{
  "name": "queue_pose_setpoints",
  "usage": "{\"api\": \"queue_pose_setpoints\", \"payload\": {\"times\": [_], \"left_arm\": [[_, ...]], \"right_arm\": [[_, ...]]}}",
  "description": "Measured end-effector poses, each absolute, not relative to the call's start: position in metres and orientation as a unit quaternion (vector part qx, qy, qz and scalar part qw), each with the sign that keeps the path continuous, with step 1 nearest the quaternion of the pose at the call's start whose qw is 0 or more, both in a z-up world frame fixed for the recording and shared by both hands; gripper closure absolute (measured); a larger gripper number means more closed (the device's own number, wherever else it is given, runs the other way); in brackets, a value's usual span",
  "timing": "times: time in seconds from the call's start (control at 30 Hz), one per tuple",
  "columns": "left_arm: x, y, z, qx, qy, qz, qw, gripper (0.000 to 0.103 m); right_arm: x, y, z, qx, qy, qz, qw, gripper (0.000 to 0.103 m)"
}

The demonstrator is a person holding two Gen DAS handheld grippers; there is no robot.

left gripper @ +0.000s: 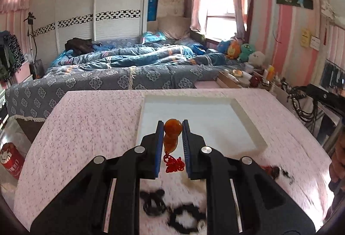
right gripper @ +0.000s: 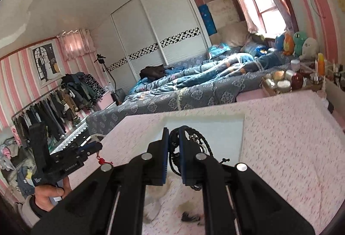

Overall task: Organize jewelry
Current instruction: 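Carry both items over the white tray and open both tools to drop them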

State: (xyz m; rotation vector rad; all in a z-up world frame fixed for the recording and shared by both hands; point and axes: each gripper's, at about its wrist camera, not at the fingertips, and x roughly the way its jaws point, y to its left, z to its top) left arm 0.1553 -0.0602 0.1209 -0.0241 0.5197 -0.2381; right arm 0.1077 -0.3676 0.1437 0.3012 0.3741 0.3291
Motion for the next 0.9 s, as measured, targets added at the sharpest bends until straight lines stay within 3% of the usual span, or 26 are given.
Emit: {"api": "queue_pose_setpoints", "payload": {"times": [0.27,0.9], "left_arm": [[0.216,-0.064,0.098,-0.017,0.277,-0.109,0.954,0.088],[0.256,-0.087,0.026,0.000,0.345,-0.116,0.931,0.088]], "right_arm": [[0.150,-0.352,0.137,0.086,0.162,0.071,0.981,0.094],[0.213,-0.334,0.056,0.067,0.252,0.080,0.962,0.094]]}}
